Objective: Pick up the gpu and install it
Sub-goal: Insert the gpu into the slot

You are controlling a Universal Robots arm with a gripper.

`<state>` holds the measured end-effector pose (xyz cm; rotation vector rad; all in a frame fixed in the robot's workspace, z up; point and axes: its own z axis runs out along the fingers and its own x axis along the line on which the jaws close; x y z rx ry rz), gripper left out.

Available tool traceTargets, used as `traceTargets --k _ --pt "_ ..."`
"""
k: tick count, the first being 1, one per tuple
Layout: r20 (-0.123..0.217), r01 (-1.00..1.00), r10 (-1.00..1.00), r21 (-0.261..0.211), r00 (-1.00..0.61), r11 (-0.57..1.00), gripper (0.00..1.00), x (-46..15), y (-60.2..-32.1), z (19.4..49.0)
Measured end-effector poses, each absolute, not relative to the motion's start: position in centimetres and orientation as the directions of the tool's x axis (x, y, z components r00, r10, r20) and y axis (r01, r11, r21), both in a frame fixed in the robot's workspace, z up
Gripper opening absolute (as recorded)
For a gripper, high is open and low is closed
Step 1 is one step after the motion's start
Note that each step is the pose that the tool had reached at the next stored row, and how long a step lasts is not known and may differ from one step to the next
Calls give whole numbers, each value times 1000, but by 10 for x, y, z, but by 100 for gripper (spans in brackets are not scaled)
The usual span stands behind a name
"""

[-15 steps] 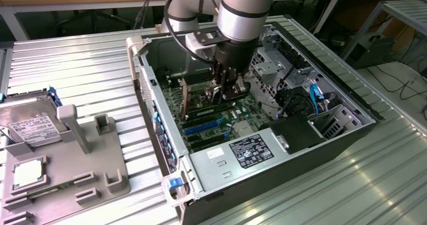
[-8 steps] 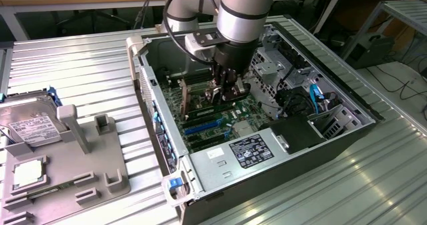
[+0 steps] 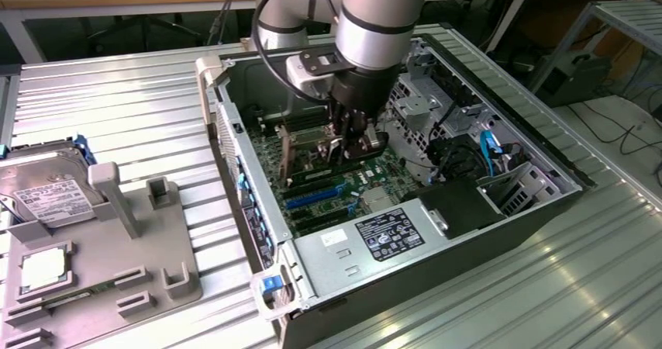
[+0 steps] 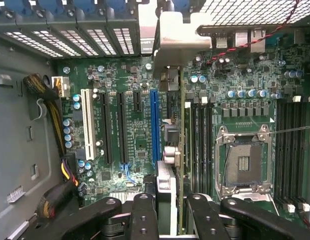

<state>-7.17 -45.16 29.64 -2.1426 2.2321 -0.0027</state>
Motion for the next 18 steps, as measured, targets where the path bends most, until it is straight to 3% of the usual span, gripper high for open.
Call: traceTargets --k 18 --pt "-33 -999 -999 -34 -35 36 28 -82 -456 292"
